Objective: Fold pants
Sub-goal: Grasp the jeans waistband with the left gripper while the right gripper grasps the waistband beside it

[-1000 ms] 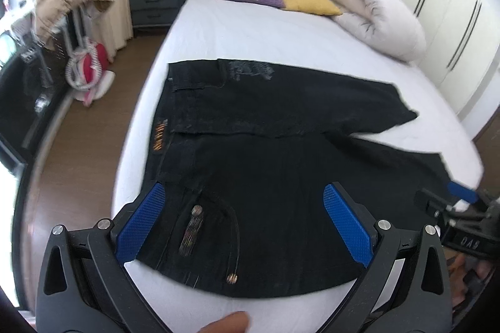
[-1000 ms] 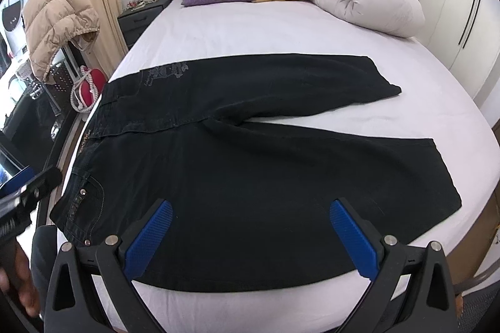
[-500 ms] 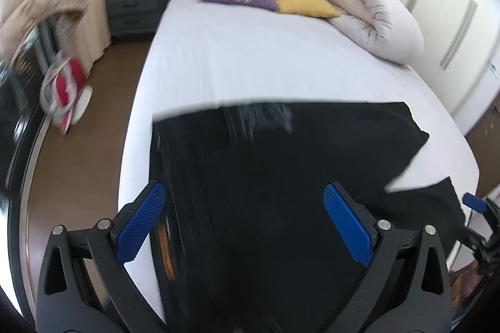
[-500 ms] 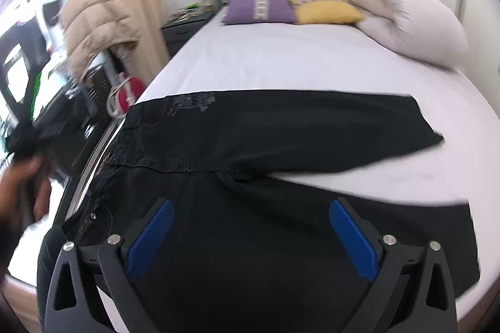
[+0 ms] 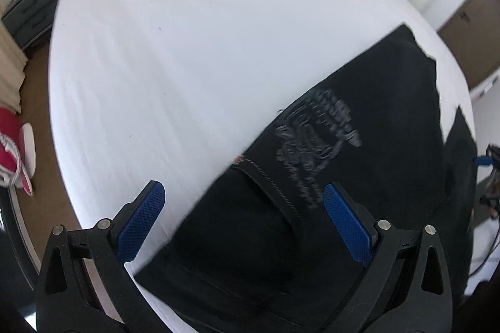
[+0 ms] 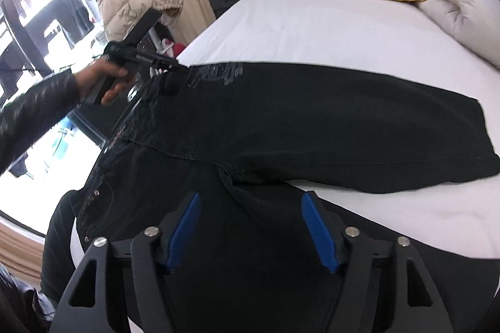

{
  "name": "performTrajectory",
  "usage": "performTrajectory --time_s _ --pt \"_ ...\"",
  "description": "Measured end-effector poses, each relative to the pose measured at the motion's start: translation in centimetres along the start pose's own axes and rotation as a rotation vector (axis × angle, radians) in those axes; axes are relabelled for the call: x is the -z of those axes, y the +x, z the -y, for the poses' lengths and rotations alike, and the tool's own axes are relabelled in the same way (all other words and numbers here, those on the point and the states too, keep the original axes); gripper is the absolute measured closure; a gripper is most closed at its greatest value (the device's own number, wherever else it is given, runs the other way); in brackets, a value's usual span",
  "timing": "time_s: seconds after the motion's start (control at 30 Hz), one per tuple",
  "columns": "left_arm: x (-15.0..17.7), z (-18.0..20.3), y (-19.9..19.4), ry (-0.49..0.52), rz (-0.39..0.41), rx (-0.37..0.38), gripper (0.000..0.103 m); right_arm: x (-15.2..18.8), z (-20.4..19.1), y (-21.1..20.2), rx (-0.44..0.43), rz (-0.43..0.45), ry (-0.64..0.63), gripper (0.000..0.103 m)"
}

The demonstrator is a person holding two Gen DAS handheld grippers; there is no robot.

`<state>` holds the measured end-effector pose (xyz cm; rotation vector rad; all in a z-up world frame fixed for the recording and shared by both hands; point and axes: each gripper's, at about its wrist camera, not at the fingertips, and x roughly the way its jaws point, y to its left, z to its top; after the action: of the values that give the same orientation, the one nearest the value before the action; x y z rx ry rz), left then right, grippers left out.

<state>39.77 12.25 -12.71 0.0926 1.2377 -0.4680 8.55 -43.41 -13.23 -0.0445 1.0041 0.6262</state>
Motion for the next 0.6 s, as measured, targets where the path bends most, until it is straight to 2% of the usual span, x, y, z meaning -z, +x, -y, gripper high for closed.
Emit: performTrajectory --time_s 0.1,0.17,0.23,0.27,0.33,0.4,0.43,0.53,0.6 --pt "-0.5 -0.9 1.7 0.025 -0.059 0.000 0.013 -0.1 0.4 1.0 -0.012 -0.019 -0.001 0.034" --pt "-0.9 -1.4 2.3 0.036 -0.069 0.007 0.020 -0.1 0.5 1.6 -0.016 -0.028 -0.002 0.035" --pt "-1.4 -2.0 2.2 0.037 -0.068 0.006 0.042 -0.2 0.6 2.1 -0.026 -0.036 -0.003 0.035" --pt "-1.5 -2.2 2.1 0.037 -0.068 0.005 0.050 -0.3 0.6 2.2 -0.030 -0.039 -0.006 0.035" --pt "-1.9 -2.8 2.0 0.032 -0.080 0.007 0.071 -0.7 0.5 2.8 -0.026 -0.042 -0.018 0.035" --pt "-1.0 -2.4 1.4 0.049 -0.084 -0.020 0.080 -1.2 0.5 3.1 -0.025 -0.044 -0.026 0.036" --pt "-0.9 -2.1 1.3 0.063 -0.079 -0.035 0.089 -1.4 0.5 3.1 -0.024 -0.042 -0.031 0.036" --pt "-0.3 -0.7 0.6 0.112 -0.040 -0.100 0.098 -2.9 -0.1 3.5 -0.014 -0.036 -0.071 0.040" --pt "0.5 -0.3 -1.0 0.120 0.023 -0.122 0.099 -4.5 -1.0 3.8 -0.001 -0.039 -0.138 0.041"
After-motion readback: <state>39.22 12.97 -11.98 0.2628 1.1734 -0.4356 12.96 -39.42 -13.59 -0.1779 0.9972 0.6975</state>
